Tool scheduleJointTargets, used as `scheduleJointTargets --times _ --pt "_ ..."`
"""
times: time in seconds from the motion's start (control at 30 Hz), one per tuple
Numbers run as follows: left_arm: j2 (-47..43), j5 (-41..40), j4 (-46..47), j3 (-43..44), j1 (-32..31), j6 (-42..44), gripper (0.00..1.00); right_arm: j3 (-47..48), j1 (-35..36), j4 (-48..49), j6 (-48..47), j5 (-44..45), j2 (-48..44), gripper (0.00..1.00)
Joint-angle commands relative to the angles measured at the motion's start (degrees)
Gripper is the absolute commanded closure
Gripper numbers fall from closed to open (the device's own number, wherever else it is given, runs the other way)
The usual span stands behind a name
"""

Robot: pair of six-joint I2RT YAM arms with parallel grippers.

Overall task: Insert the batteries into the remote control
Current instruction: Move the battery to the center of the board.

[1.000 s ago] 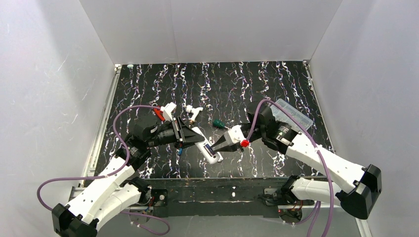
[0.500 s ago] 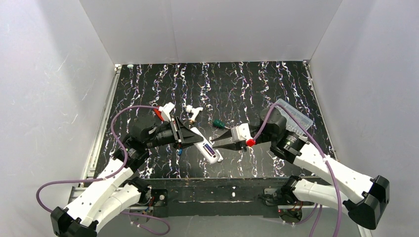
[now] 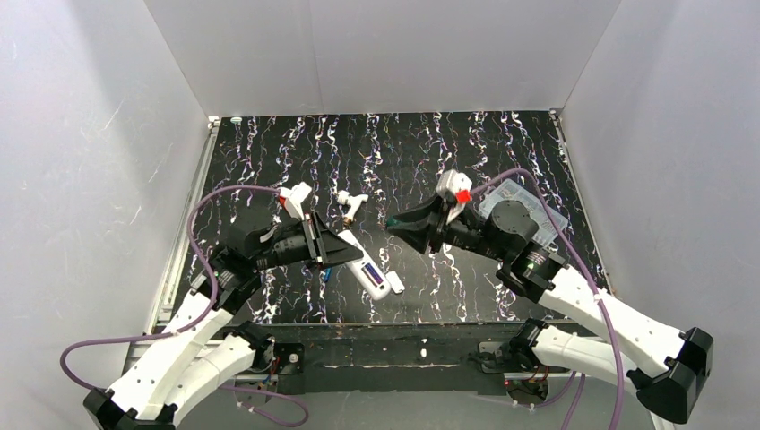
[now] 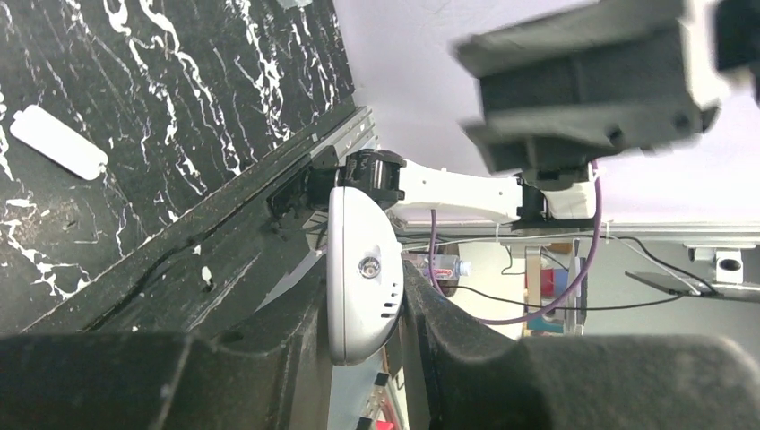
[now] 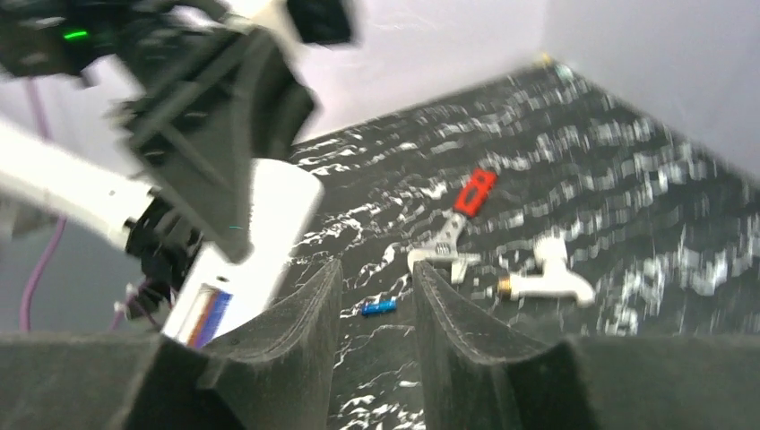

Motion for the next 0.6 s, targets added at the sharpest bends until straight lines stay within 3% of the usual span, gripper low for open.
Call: scheduleJointTargets --times 0.0,0.07,0.17,0.3,0.37,0.57 --pt "-1.9 1.4 -2.0 5.2 0.1 4.1 1.00 0.6 -0.2 -10.5 21.8 25.2 2.5 0.59" --pt "-1.9 1.5 -2.1 6.0 0.1 4.1 1.00 4.3 -0.2 -19.5 26.0 28.1 7.3 0.59" --pt "-2.1 1.9 -2.4 7.3 0.1 4.2 1.00 10.2 0.1 -28.2 31.2 25.7 16.4 0.58" --pt "-3.2 2.4 -3.8 9.0 0.1 4.9 1.00 15.8 4.5 -29.4 36.1 25.9 27.3 0.53" --pt "-4.0 2.7 -4.7 10.2 0.1 5.3 1.00 20.9 6.3 -31.7 37.5 25.3 33.7 0.46" --pt "-6.0 3.9 -7.2 14.6 0.1 6.9 1.00 36.8 9.9 -38.5 42.7 23.5 51.9 0.40"
